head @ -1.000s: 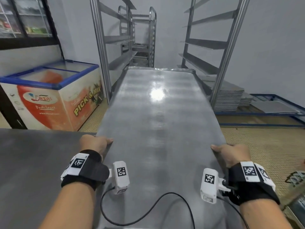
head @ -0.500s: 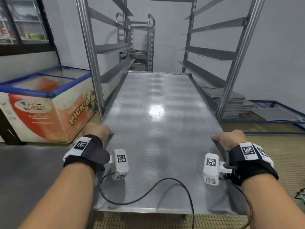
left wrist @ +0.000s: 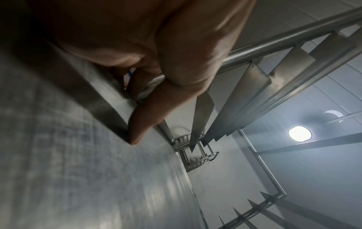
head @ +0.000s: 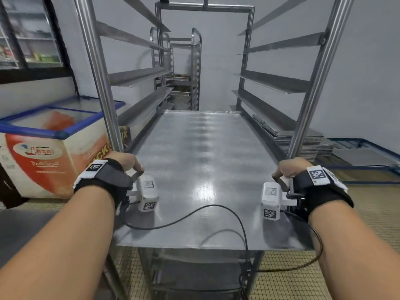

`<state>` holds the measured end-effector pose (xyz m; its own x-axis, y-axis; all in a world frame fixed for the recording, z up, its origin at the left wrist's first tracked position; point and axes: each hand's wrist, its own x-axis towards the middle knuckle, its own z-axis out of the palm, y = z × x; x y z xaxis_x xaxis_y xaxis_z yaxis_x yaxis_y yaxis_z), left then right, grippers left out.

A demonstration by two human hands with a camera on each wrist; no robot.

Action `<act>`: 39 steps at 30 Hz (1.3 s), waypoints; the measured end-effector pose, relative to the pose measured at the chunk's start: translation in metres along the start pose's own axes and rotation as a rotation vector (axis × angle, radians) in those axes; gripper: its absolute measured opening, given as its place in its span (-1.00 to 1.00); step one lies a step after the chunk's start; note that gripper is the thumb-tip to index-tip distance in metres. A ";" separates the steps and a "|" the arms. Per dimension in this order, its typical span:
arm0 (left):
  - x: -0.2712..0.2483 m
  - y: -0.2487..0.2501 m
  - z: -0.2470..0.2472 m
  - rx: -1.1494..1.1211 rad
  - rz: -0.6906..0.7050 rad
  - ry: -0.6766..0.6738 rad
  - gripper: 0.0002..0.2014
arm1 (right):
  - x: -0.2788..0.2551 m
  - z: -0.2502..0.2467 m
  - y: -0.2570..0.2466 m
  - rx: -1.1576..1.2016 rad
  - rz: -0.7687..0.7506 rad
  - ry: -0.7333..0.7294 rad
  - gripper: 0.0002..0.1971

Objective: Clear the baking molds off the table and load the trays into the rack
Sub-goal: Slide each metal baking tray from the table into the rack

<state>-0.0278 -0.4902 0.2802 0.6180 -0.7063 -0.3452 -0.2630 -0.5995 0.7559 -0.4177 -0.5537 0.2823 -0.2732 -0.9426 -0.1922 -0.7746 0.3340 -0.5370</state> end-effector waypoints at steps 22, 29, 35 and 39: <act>-0.165 -0.010 0.005 0.017 0.517 -0.213 -0.65 | -0.116 -0.016 -0.032 0.524 -0.278 -0.165 -0.51; -0.190 -0.074 0.023 0.673 0.788 -0.278 0.02 | -0.185 0.023 0.018 -0.033 -0.695 -0.270 -0.04; -0.175 -0.097 0.047 0.753 1.015 0.181 -0.49 | -0.178 0.076 0.045 -0.410 -0.868 0.325 -0.41; -0.173 -0.101 0.058 0.774 1.065 0.310 -0.44 | -0.167 0.091 0.050 -0.377 -0.904 0.513 -0.49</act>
<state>-0.1511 -0.3299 0.2315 -0.0327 -0.9055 0.4232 -0.9980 0.0525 0.0352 -0.3591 -0.3795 0.2123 0.3448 -0.7570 0.5550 -0.9083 -0.4182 -0.0061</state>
